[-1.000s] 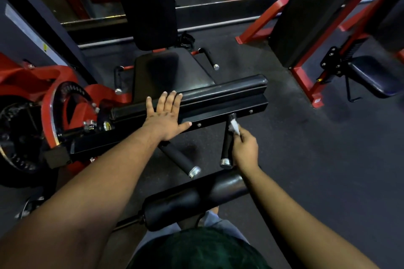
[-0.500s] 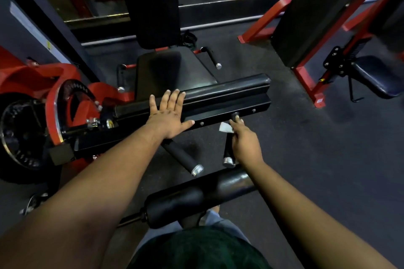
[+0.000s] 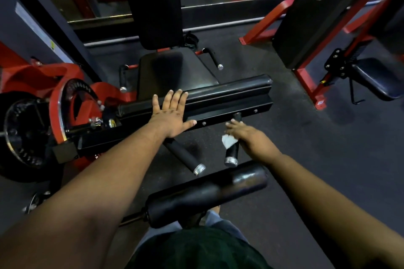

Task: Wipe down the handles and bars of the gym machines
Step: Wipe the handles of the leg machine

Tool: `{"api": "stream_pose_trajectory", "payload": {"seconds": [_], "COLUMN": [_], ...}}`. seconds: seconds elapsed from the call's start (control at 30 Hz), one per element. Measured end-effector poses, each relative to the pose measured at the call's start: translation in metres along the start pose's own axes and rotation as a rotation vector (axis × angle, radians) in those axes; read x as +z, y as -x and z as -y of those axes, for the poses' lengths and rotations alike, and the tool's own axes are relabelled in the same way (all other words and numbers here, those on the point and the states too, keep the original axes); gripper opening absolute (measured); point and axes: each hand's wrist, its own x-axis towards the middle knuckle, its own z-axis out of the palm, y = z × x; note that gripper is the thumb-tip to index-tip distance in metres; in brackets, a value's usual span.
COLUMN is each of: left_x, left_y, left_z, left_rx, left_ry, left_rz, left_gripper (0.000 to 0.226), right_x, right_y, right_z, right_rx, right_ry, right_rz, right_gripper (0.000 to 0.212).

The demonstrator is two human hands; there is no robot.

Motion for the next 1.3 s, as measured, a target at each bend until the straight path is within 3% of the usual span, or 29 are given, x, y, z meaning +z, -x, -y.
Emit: {"api": "stream_pose_trajectory", "payload": {"seconds": [0.17, 0.3, 0.43, 0.63, 0.83, 0.97, 1.1, 1.2, 1.3], "left_x": [-0.001, 0.001, 0.001, -0.001, -0.001, 0.001, 0.000, -0.001, -0.001], "left_y": [0.000, 0.001, 0.000, 0.002, 0.000, -0.001, -0.001, -0.001, 0.000], "left_z": [0.000, 0.000, 0.000, 0.000, 0.000, 0.000, 0.002, 0.001, -0.001], "left_rx": [0.000, 0.002, 0.000, -0.009, -0.005, -0.002, -0.005, -0.001, 0.003], "left_ry": [-0.007, -0.010, -0.001, 0.006, -0.004, -0.005, -0.003, -0.001, 0.000], "left_rz": [-0.013, -0.010, -0.010, 0.021, 0.012, 0.016, 0.011, 0.008, 0.008], "left_gripper": [0.101, 0.100, 0.100, 0.100, 0.100, 0.100, 0.100, 0.100, 0.100], "right_x": [0.016, 0.026, 0.020, 0.023, 0.040, 0.037, 0.026, 0.028, 0.039], "right_y": [-0.002, 0.050, 0.043, -0.009, 0.032, 0.034, 0.014, 0.005, 0.015], "right_z": [0.015, 0.041, 0.027, 0.019, 0.060, 0.068, 0.066, 0.064, 0.071], "right_rx": [0.231, 0.137, 0.048, 0.400, 0.486, 0.541, 0.633, 0.655, 0.663], "right_ry": [-0.098, -0.142, -0.071, -0.110, -0.238, -0.363, -0.244, -0.210, -0.206], "right_rz": [-0.210, -0.137, -0.111, -0.314, -0.367, -0.381, -0.455, -0.447, -0.490], "right_gripper": [0.041, 0.051, 0.045, 0.051, 0.056, 0.034, 0.013, 0.032, 0.033]}}
